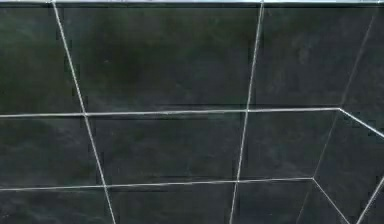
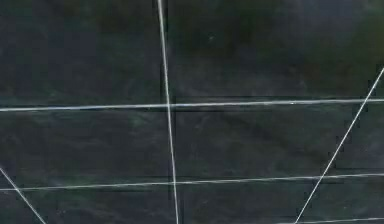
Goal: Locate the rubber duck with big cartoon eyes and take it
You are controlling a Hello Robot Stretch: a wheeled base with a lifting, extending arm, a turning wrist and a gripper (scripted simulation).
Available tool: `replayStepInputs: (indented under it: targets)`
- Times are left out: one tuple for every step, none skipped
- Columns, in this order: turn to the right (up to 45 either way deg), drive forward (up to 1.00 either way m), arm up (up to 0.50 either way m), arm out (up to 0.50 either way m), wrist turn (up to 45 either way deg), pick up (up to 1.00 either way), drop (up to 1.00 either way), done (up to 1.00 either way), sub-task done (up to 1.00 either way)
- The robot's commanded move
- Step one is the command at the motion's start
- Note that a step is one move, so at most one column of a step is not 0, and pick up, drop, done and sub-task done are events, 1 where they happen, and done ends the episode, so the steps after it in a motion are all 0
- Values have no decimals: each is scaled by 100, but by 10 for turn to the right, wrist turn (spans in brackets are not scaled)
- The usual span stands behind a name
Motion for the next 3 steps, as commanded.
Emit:
replayStepInputs:
  targets:
    - [-450,0,0,0,0,0,0,0,0]
    - [-450,0,0,0,0,0,0,0,0]
    - [-450,0,0,0,0,0,0,0,0]
